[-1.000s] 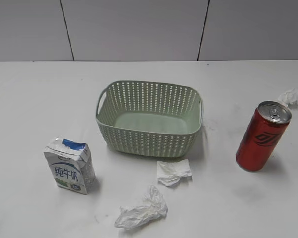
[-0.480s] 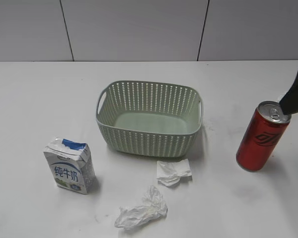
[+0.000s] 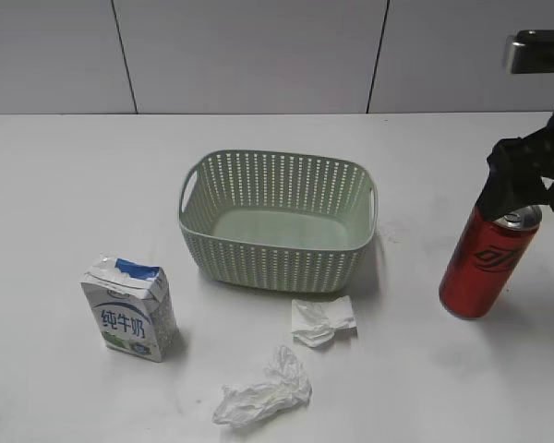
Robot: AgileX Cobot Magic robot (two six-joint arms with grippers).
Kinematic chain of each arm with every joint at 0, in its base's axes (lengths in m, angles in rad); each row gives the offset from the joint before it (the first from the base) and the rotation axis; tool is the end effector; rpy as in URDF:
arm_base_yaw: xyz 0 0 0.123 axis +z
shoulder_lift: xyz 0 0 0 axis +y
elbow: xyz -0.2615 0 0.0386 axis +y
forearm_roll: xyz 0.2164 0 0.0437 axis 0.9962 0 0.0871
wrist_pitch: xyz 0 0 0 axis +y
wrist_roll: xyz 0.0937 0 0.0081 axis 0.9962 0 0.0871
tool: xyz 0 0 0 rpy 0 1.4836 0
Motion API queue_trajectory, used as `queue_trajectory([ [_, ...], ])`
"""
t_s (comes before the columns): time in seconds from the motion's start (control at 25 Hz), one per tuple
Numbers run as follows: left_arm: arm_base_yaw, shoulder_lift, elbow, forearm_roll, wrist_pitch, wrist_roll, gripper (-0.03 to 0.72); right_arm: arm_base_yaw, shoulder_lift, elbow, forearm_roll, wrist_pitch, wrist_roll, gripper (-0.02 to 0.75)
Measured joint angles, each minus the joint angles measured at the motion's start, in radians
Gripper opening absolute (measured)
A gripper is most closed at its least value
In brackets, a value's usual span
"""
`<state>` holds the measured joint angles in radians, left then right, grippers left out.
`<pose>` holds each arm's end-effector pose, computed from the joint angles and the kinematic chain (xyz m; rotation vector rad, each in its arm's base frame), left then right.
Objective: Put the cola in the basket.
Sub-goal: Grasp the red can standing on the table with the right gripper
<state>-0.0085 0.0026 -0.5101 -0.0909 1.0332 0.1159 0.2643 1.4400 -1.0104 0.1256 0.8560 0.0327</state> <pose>-0.0086 -0.0073 0.2659 0.1278 2.0022 -0.0395 0.2423 0.0748 0.2498 -0.2321 2.7712 0.2294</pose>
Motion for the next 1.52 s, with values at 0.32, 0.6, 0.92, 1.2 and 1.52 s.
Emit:
queue_trajectory([
  [0.32,0.0,0.0,0.0,0.0,0.0,0.0,0.486,0.0,0.124,-0.034,-0.018,-0.014,0.03,0.605],
  [0.6,0.0,0.0,0.0,0.0,0.0,0.0,0.486,0.0,0.205,-0.035,-0.037,-0.031,0.052,0.605],
  [0.92,0.0,0.0,0.0,0.0,0.0,0.0,0.486,0.0,0.253,-0.038,-0.037,-0.047,0.054,0.605],
  [1.2,0.0,0.0,0.0,0.0,0.0,0.0,0.486,0.0,0.26,-0.045,-0.032,-0.019,0.07,0.524],
  [1.52,0.0,0.0,0.0,0.0,0.0,0.0,0.486,0.0,0.242,-0.062,-0.034,0.04,0.063,0.524],
])
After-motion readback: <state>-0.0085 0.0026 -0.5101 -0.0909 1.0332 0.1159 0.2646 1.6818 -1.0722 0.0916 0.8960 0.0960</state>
